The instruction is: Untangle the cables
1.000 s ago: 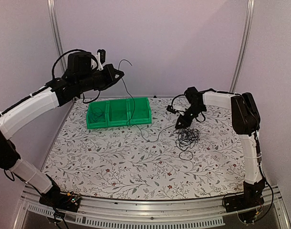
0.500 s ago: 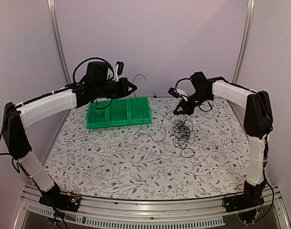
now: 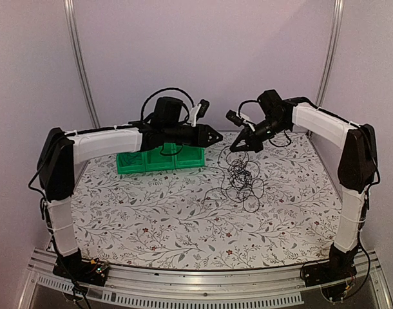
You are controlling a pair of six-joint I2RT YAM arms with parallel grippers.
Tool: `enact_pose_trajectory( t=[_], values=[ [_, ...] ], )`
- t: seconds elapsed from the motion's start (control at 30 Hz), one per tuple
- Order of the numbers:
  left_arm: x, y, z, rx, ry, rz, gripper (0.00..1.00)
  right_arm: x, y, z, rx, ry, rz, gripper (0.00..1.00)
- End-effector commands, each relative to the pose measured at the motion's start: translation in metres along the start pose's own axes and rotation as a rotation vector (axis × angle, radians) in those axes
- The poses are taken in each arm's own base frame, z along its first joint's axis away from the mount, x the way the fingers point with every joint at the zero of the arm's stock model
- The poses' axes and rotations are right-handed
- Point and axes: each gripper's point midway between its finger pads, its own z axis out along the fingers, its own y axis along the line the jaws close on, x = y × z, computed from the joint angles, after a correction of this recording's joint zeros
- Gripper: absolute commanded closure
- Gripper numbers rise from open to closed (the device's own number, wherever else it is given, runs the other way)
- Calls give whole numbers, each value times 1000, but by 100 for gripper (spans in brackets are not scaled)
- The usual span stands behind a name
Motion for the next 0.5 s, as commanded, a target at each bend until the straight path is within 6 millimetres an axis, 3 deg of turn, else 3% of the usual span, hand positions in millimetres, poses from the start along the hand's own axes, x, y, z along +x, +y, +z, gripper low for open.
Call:
enact_pose_trajectory(
  t=[0.0,0.3,0.47],
  values=[
    [-1,-23,20,116,7,76,61,-3,18,-7,-45,-10,-23,98],
    [21,-29,33,203,74,80,70,-2,19,-7,-43,-10,-26,98],
    [32,-34,28,243,83,70,66,-1,18,-6,-44,-7,-15,98]
  ],
)
